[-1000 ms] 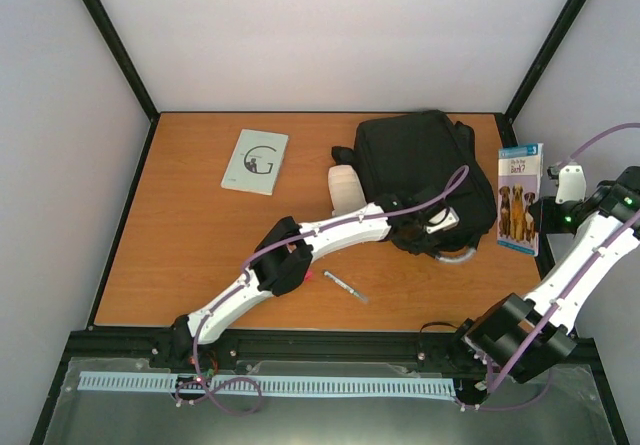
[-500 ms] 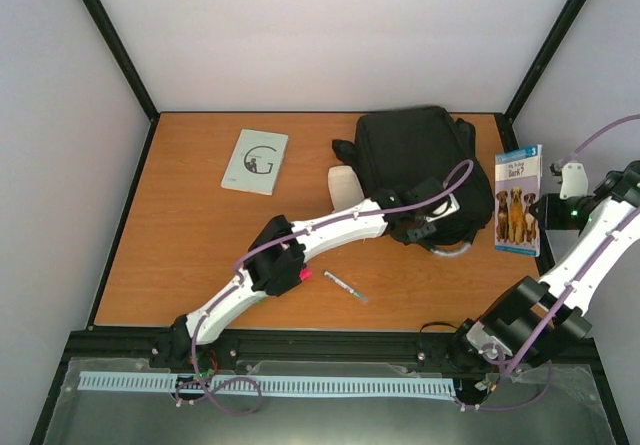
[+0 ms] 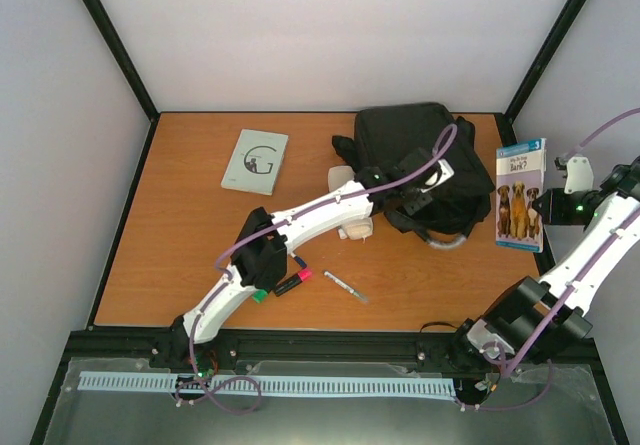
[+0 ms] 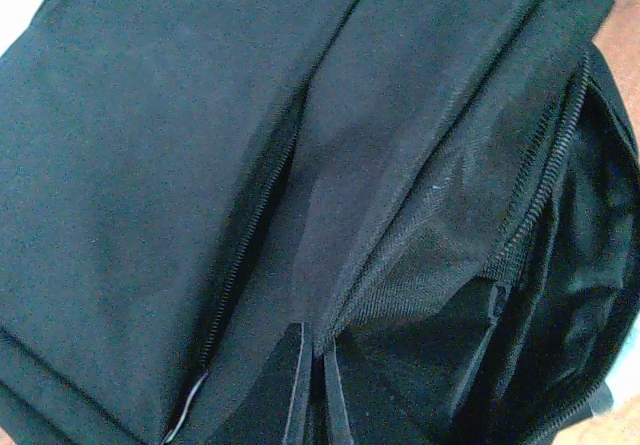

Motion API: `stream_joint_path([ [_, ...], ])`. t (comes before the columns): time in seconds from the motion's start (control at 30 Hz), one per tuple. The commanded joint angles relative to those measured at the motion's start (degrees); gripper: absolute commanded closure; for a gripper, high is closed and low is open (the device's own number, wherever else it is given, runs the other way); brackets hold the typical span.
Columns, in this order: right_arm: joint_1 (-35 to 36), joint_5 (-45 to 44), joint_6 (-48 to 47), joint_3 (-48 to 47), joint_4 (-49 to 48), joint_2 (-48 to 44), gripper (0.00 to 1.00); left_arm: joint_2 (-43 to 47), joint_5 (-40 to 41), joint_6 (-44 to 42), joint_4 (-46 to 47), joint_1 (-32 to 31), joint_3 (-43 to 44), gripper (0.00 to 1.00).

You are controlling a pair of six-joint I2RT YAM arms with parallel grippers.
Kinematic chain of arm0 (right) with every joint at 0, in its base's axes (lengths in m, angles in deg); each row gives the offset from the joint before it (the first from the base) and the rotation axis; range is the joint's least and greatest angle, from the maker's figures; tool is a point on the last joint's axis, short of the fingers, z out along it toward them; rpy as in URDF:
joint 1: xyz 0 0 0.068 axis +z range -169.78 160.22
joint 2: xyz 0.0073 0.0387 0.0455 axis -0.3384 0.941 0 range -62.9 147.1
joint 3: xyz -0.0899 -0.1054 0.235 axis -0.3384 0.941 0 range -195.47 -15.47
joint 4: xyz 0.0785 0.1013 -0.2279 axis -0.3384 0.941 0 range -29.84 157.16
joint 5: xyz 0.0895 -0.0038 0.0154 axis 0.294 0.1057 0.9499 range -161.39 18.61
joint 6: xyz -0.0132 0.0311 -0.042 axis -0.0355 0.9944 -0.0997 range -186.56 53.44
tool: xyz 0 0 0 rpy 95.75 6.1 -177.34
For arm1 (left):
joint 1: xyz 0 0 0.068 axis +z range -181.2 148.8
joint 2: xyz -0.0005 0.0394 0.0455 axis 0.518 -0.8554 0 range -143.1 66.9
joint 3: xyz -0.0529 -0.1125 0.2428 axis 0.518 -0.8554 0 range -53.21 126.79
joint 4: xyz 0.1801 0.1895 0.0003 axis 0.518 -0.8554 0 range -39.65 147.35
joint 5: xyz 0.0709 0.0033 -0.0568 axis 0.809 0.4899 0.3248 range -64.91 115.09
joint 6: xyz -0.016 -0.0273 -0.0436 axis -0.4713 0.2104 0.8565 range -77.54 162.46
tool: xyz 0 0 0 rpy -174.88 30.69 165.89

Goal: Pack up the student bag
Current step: Place the book in the student bag.

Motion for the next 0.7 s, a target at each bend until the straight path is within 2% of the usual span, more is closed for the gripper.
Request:
stream_joint_path([
  [0.0,-0.3,2.3,1.3,0.5,0.6,1.9,0.97,3.6,0.9,4.4,3.7,2.7,3.6,0.99],
  [0.17,-0.3,10.1,2.4,1.5,0.6,4.6,0.97,3.5,1.6,8.9,6.2,3.4,3.3,0.99],
  [0.3,-0.4,17.9,4.9,6.8,-2.1,5.5,0.97,3.5,1.4,12.9,9.7,3.5,2.3,0.99],
  [0.4,-0.4,22.8,4.4,9.0,0.4,9.3,0.97,3.4,3.4,14.6,12.5,3.5,2.0,0.99],
  [0.67,-0.4,27.3,1.8,11.1,0.5,13.1,0.97,2.5,3.8,16.1,14.2,4.4,1.6,0.99],
])
